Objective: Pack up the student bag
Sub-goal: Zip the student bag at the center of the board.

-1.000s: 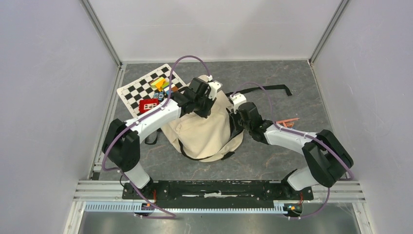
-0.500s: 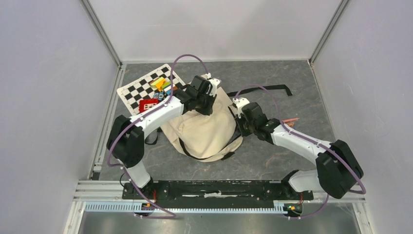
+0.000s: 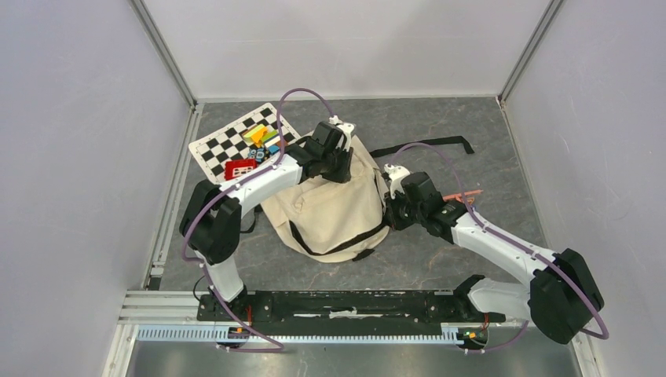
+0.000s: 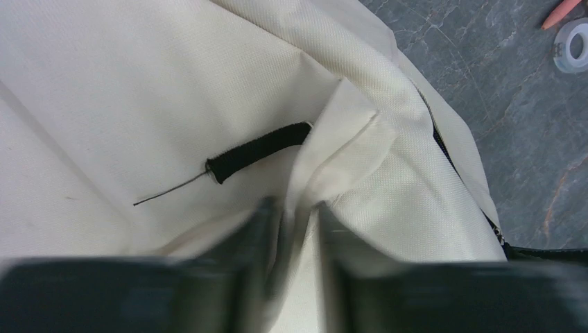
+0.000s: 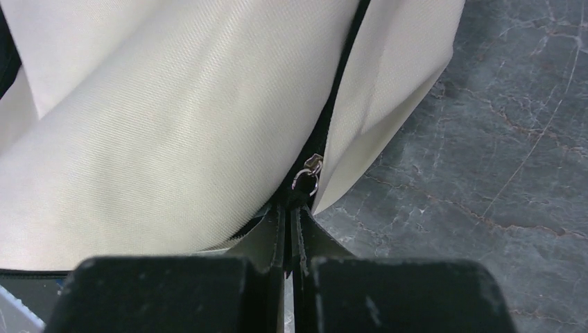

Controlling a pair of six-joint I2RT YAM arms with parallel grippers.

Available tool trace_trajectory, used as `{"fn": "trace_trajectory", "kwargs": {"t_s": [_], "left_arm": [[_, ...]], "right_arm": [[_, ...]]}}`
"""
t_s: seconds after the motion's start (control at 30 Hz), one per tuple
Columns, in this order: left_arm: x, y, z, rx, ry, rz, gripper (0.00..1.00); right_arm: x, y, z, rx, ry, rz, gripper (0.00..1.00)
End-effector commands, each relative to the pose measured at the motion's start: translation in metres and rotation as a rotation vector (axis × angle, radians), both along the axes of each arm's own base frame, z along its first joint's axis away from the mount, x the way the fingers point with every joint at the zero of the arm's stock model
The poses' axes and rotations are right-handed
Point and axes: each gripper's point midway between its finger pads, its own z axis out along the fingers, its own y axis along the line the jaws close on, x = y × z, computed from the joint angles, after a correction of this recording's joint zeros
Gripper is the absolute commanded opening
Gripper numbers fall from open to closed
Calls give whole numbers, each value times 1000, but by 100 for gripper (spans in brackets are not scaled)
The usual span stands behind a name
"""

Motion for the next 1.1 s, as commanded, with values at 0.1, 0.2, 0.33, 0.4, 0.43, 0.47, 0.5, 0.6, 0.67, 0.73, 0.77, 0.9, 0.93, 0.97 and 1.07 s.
{"fn": "trace_trajectory", "kwargs": {"t_s": [0.1,0.2,0.33,0.4,0.43,0.47,0.5,0.6,0.67,0.73,0.77,0.9,0.93,0.97,1.07], "left_arm": [[6,-18,69,-179,-152,54,78],[-12,-22,79,-198,-146,42,85],[-32,-29,81,-230,-135,47,88],[-41,-40,81,-285,-103,44,88],[-43,-45,79,-306,-81,42,88],[-44,-49,75,-320,-60,46,88],[-44,-53,69,-329,-39,52,87],[-46,-63,56,-361,9,71,85],[-46,-67,48,-368,26,84,84],[-44,-70,39,-367,39,100,85],[-44,-72,35,-367,47,105,85],[-41,-79,19,-350,74,111,87],[-41,-81,14,-340,83,109,88],[-41,-83,9,-327,93,106,88],[-42,-88,-8,-292,137,92,86]], "right_arm": [[-19,3,-4,56,43,15,0],[-18,4,-3,69,36,7,0],[-14,4,1,84,14,-6,0],[-13,5,4,92,3,-11,0],[-13,4,4,94,-1,-15,0],[-13,4,4,97,-4,-19,0],[-13,4,5,102,-6,-18,0],[-13,4,7,115,-15,-25,0],[-14,4,8,123,-21,-31,0],[-14,4,10,134,-30,-35,0],[-14,4,11,139,-32,-34,0],[-13,4,14,145,-52,-29,0],[-13,3,15,144,-58,-27,0],[-12,3,15,141,-67,-27,0],[-8,0,16,128,-96,-31,0]]}}
